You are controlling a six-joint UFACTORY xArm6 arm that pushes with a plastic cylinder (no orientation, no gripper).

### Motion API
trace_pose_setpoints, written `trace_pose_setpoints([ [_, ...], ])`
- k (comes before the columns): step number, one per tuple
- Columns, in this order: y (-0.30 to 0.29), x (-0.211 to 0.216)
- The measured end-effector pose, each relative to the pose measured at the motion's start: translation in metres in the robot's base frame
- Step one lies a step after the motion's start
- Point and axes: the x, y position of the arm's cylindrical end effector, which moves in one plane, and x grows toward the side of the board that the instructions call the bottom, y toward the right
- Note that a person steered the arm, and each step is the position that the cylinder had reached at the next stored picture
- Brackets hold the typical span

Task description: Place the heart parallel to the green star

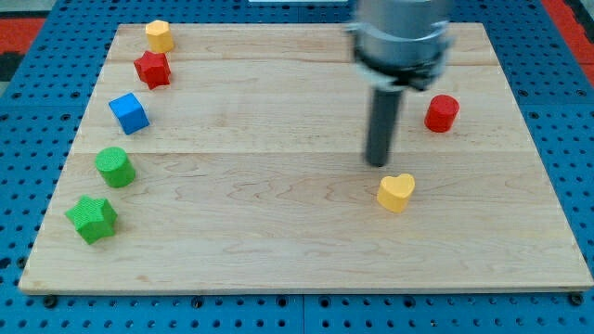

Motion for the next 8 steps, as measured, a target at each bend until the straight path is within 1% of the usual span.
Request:
trace_pose_setpoints([
  [1, 0.042, 0.022],
  [2, 0.018, 0.067],
  [3, -0.059, 0.073],
  [4, -0.071, 0.063],
  [5, -0.002, 0.036],
  [6, -0.052, 0.028],
  [7, -0.095, 0.057],
  [8, -0.114, 0.068],
])
